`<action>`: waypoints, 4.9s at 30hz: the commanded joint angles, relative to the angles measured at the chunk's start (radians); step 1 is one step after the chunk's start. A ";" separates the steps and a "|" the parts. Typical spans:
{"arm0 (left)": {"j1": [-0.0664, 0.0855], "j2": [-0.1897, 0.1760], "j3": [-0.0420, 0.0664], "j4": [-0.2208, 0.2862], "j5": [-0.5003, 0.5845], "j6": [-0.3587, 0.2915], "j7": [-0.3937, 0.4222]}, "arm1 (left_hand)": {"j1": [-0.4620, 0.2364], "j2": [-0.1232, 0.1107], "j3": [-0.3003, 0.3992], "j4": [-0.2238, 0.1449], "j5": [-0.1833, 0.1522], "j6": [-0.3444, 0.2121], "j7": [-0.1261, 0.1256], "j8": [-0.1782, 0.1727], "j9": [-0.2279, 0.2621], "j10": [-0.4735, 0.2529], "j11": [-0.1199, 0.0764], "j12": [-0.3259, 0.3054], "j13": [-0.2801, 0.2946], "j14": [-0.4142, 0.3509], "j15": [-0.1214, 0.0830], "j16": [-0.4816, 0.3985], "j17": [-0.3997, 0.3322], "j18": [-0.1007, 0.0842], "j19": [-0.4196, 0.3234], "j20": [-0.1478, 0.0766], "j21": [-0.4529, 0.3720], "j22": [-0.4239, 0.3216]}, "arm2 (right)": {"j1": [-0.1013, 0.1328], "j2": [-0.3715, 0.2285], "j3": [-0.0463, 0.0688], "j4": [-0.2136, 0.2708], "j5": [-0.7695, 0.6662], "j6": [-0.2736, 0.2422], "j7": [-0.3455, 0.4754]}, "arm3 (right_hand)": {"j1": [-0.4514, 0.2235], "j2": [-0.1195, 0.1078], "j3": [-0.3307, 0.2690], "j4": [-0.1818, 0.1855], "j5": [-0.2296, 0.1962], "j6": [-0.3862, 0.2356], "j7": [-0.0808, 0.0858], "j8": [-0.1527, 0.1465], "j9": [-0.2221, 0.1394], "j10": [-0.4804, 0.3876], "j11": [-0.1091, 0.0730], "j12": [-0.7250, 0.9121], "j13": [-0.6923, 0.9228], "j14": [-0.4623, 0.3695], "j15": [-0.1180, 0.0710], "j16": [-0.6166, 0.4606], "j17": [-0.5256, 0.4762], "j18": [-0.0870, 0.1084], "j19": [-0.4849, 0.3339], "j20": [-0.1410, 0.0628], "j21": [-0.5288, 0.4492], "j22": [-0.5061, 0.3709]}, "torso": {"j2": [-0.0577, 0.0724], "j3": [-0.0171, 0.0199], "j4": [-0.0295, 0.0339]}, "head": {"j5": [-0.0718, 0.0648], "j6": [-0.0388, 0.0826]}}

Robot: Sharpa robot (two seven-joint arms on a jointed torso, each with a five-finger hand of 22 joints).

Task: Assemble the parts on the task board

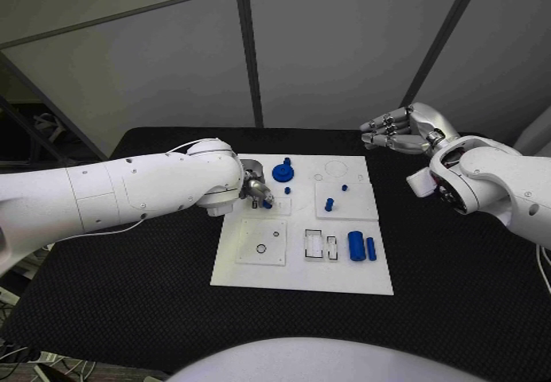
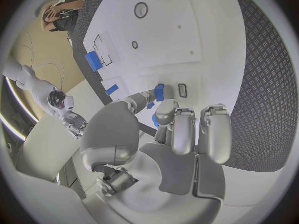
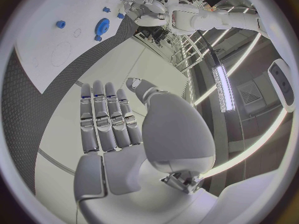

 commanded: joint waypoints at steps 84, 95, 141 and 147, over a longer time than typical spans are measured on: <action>0.058 -0.010 0.151 -0.096 0.075 0.126 0.005 | 0.006 0.006 -0.537 0.113 0.005 -0.090 0.052 -0.122 -0.252 -0.115 0.046 -0.150 -0.195 0.060 0.030 -0.012 0.098 -0.004 0.001 0.024 -0.070 0.008 | 0.002 0.004 0.000 -0.026 -0.001 0.015 -0.003 | -0.014 -0.004 -0.007 0.003 0.005 -0.006 0.010 -0.001 -0.001 -0.012 0.009 -0.002 -0.002 -0.029 0.008 -0.005 -0.016 0.003 -0.001 0.014 -0.030 -0.019 | 0.001 0.0002 -0.0017 | 0.004 0.020; 0.066 0.076 0.142 -0.285 0.018 0.190 0.018 | 0.054 0.024 -0.611 0.138 0.004 -0.050 0.061 -0.182 -0.326 -0.114 0.055 -0.139 -0.207 0.060 0.040 -0.010 0.099 -0.004 0.004 0.037 -0.069 0.015 | 0.002 0.008 0.000 -0.027 -0.006 0.012 0.000 | -0.011 -0.002 -0.006 0.002 0.006 -0.003 0.008 0.000 0.000 -0.013 0.008 -0.002 -0.002 -0.030 0.008 -0.004 -0.017 0.004 -0.001 0.014 -0.033 -0.021 | 0.001 0.0000 -0.0003 | 0.004 0.019; 0.030 0.146 0.095 -0.431 0.013 0.275 0.028 | 0.094 0.066 -0.686 0.178 -0.064 0.015 0.048 -0.186 -0.364 -0.098 0.045 -0.111 -0.199 0.061 0.033 -0.008 0.100 -0.010 0.018 0.032 -0.046 0.050 | 0.001 0.023 0.000 -0.033 -0.010 0.015 0.002 | -0.007 0.000 -0.004 0.000 0.006 -0.002 0.006 0.002 0.001 -0.016 0.007 -0.002 -0.002 -0.028 0.007 -0.002 -0.019 0.005 0.003 0.014 -0.037 -0.024 | 0.000 0.0002 -0.0001 | 0.006 0.009; 0.029 0.149 0.095 -0.431 0.013 0.278 0.031 | 0.115 0.076 -0.690 0.173 -0.064 0.025 0.047 -0.185 -0.369 -0.097 0.043 -0.108 -0.199 0.061 0.032 -0.008 0.100 -0.011 0.019 0.031 -0.043 0.054 | 0.001 0.025 0.000 -0.033 -0.010 0.015 0.002 | -0.007 0.000 -0.004 0.000 0.006 -0.002 0.006 0.002 0.001 -0.016 0.007 -0.002 -0.002 -0.028 0.007 -0.002 -0.019 0.005 0.003 0.014 -0.037 -0.024 | 0.000 0.0009 0.0005 | 0.006 0.006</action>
